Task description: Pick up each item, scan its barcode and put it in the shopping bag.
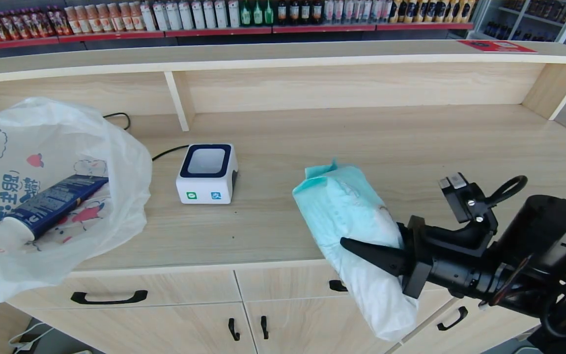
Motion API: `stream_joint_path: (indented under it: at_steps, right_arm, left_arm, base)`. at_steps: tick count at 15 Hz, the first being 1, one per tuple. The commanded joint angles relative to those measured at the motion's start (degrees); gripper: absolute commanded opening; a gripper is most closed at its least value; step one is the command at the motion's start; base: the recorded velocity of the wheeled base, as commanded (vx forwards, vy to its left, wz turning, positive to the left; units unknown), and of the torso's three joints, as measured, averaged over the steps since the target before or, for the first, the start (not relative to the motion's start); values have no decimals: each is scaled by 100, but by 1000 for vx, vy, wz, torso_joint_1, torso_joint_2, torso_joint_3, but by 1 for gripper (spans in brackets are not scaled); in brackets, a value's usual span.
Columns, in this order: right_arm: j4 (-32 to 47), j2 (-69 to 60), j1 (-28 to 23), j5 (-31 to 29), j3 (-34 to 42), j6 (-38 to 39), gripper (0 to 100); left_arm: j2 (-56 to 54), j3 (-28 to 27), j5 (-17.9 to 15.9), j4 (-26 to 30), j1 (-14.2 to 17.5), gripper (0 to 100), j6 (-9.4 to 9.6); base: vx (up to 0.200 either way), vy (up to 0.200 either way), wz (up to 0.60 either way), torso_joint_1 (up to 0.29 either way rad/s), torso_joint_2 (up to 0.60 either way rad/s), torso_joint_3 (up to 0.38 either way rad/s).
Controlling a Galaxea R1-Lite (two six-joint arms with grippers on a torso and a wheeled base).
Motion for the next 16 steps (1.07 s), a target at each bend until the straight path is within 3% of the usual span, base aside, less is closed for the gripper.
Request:
stream_joint_path:
  at_steps: [1, 3, 6, 8, 11, 16]
  right_arm:
    - [268, -102, 34, -588, -329, -313, 0]
    - [383, -198, 70, -1704, -909, -831, 0]
    - [400, -532, 70, -2522, -1489, -1367, 0]
    - [400, -840, 70, -3023, -1489, -1525, 0]
    - [576, -1385, 113, -3110, -1418, -1719, 0]
    - [181, -1569, 87, -3321, -302, -1675, 0]
  left_arm:
    - [0, 1, 1, 0, 1, 0, -4]
    - [0, 1, 1, 0, 1, 0, -4]
    - [0, 1, 1, 0, 1, 0, -4]
    - [0, 1, 1, 0, 1, 0, -4]
    - [0, 1, 1, 0, 1, 0, -4]
    - [0, 1, 1, 0, 1, 0, 5]
  base:
    - [0, 0, 0, 0, 0, 0]
    - [0, 0, 0, 0, 0, 0]
    - [0, 0, 0, 0, 0, 0]
    - [0, 0, 0, 0, 0, 0]
    - [0, 0, 0, 0, 0, 0]
    - [0, 0, 0, 0, 0, 0]
